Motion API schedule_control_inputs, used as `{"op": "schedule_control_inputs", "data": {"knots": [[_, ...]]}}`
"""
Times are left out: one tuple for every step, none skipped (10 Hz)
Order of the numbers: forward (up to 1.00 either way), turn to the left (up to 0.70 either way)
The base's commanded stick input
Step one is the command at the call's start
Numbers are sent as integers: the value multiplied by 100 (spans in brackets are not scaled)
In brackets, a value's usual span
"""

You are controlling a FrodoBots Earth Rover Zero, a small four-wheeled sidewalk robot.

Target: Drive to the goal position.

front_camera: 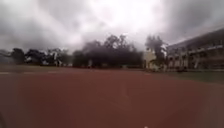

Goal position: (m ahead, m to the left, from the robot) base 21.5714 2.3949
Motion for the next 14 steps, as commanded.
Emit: {"op": "schedule_control_inputs", "data": {"knots": [[67, -34], [67, -34], [67, -27], [67, -15], [67, 0], [67, 0], [67, 0], [67, 0], [67, 0], [67, 0], [67, 0], [67, 0], [67, 0], [67, 0]]}}
